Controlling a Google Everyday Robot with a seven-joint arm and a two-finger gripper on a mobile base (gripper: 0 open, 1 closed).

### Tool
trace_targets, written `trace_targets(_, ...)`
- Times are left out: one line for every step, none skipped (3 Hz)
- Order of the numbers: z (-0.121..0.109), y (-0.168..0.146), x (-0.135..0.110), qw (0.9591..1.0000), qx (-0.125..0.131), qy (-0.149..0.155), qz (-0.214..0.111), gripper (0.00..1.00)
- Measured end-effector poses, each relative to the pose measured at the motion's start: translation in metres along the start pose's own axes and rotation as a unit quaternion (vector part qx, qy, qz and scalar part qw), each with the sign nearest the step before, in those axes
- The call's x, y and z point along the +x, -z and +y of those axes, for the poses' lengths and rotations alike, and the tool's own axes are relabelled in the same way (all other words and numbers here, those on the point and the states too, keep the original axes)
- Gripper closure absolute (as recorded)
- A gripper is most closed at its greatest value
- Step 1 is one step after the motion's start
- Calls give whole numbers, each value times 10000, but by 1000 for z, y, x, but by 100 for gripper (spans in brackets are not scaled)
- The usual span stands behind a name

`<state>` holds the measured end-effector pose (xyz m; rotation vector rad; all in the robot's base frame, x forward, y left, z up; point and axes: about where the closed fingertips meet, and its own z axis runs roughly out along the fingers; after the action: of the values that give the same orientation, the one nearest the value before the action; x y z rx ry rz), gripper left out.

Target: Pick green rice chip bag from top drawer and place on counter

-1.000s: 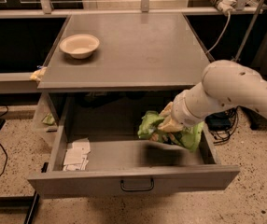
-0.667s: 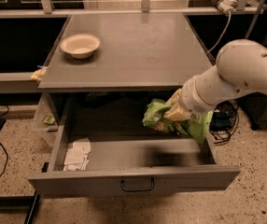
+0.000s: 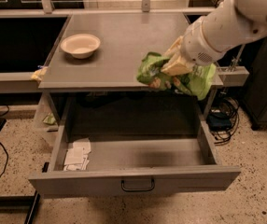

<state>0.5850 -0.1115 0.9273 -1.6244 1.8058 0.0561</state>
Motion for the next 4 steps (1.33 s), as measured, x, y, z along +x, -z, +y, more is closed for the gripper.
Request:
trace_targets(-15,14,-14,9998,181,72,-102,100)
trace_targets(-15,14,-14,9998,181,72,-102,100)
trace_targets(-40,-6,-14,9992,343,72,-179,100)
trace_targets(-75,-36,-19,9983,450,161,-323,100)
